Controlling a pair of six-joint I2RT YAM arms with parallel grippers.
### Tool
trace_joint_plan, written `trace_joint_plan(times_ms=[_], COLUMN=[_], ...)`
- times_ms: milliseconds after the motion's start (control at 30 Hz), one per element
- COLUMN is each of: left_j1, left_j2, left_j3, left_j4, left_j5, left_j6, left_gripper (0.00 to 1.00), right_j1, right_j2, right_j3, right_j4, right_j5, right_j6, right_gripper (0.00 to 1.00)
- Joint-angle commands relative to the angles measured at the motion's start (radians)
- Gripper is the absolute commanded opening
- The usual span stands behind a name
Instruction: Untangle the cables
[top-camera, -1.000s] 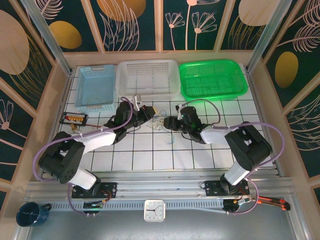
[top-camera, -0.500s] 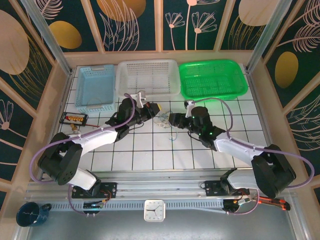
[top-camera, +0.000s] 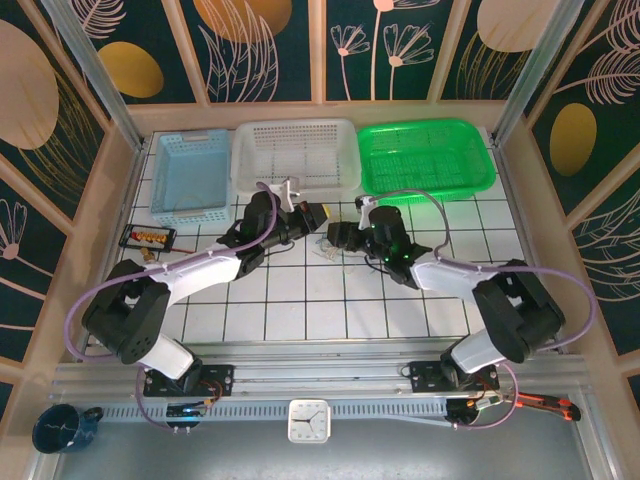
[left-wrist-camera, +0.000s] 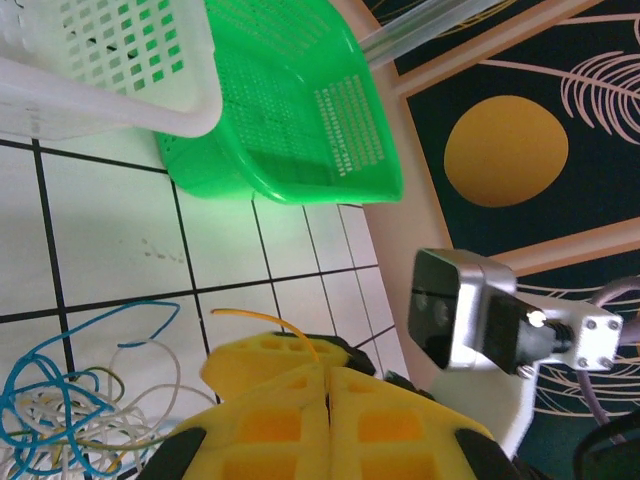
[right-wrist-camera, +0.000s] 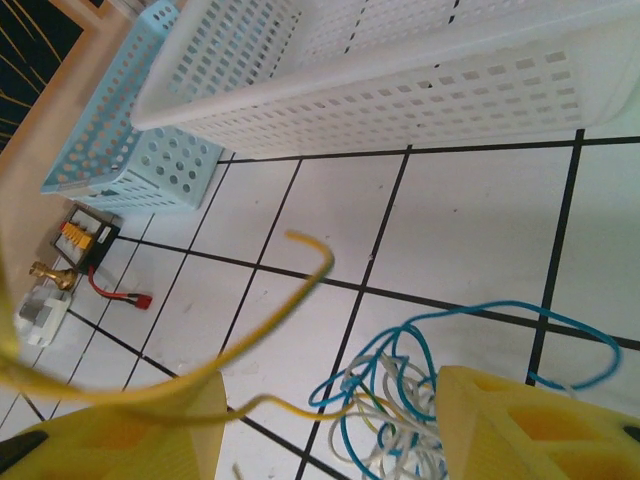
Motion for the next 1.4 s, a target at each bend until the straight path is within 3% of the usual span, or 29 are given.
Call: trace_joint_plan(times_ms=[0, 200, 433, 833, 1033, 1367], left_j1=[-0.006, -0.007, -0.007, -0.007, -0.007, -0.007], left_j2=[0.006, -0.013, -0.057, -0.066, -0.068, -0.066], left_j3=[0.037, 0.061, -0.009, -0.116, -0.156, -0.190], left_j4=[-0.002, -0.003, 0.135, 0.240, 0.300, 0.381], left_j5=[0.007, -0.011, -0.058, -0.090, -0.083, -0.055], left_j6=[0.013, 0.014, -0.042, -0.023, -0.003, 0.011], left_gripper=[0.00, 0.00, 0.00, 0.00, 0.00, 0.00], right_j1=[-0.007, -0.013, -0.026, -0.080, -0.175, -0.192], right_j2=[0.055, 0.126, 0.139, -0.096, -0.207, -0.216], right_j3=[0.017, -0.042, -0.099, -0.117, -0.113, -0.028], right_j4=[0.103, 0.173, 0.195, 0.046, 0.010, 0.054], right_j5=[0.000, 0.032, 0.023, -0.043, -0.106, -0.271], right_j6=[0.006, 0.034, 0.057, 0.081, 0.144, 0.266], right_gripper=[0.58, 0.57, 0.56, 0.56, 0.55, 0.55])
